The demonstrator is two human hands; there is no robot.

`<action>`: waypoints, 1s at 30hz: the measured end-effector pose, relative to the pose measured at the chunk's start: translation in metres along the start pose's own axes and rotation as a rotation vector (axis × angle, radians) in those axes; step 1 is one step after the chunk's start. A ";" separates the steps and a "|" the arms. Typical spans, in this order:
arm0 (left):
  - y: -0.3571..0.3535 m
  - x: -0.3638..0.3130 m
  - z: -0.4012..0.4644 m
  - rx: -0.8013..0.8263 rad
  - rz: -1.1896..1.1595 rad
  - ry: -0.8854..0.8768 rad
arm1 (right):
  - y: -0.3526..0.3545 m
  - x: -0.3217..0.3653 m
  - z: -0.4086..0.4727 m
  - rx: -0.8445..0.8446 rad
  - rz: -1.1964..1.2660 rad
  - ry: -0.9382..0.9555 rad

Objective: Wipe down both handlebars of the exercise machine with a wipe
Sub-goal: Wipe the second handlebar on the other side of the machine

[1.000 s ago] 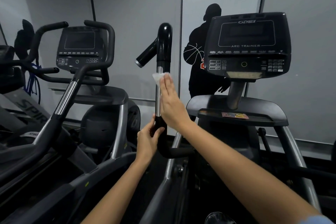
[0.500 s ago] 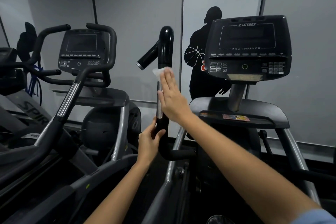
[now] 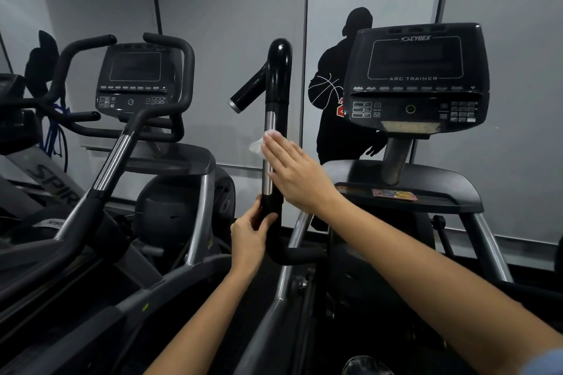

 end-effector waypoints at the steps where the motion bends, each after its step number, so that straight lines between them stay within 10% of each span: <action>1: 0.000 0.000 -0.001 -0.011 0.000 -0.011 | -0.003 0.004 -0.005 -0.003 -0.004 0.014; 7: 0.003 -0.003 -0.005 -0.047 -0.002 -0.051 | -0.022 0.037 -0.045 0.084 -0.078 0.288; 30: 0.002 0.001 0.001 -0.037 -0.042 0.018 | -0.006 0.025 0.012 0.185 -0.181 0.278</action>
Point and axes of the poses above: each hand's wrist, its own z-axis towards the middle knuckle, its own y-axis out of the back of the hand, x = y × z, the point moved 6 cm from there along z, towards the middle knuckle, and after that the axes turned 11 degrees about y, right-handed, at the moved point
